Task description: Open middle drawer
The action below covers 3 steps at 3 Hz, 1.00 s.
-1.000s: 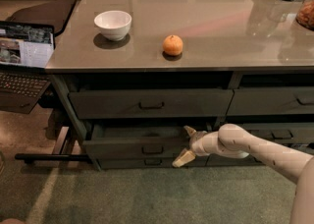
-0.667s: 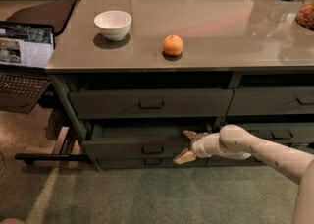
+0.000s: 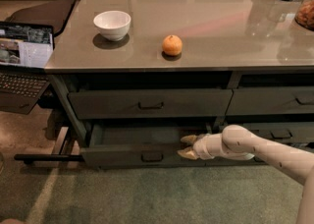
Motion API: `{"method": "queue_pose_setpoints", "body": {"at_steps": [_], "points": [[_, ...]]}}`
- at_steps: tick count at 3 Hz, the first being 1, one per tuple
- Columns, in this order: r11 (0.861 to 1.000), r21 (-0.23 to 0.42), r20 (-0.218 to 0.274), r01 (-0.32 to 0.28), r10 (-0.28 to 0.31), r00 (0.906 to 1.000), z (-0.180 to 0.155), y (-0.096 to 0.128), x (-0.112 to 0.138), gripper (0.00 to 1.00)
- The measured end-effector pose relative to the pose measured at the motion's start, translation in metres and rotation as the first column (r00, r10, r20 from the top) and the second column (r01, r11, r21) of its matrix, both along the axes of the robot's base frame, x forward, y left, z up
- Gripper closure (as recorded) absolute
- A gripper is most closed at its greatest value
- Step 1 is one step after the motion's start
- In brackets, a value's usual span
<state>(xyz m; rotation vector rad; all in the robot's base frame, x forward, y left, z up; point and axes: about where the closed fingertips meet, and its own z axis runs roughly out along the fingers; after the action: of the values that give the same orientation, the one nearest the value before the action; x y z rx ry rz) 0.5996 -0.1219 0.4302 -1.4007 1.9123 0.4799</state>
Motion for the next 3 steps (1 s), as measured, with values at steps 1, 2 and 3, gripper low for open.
{"method": "queue_pose_setpoints", "body": {"at_steps": [1, 2, 3], "points": [[1.0, 0.0, 0.0, 0.0, 0.0, 1.0, 0.004, -0.001, -0.001, 0.81], [1.0, -0.001, -0.001, -0.003, 0.003, 1.0, 0.004, -0.002, -0.002, 0.63], [0.999, -0.019, -0.027, -0.036, 0.036, 0.999, 0.004, -0.002, -0.017, 0.4]]}}
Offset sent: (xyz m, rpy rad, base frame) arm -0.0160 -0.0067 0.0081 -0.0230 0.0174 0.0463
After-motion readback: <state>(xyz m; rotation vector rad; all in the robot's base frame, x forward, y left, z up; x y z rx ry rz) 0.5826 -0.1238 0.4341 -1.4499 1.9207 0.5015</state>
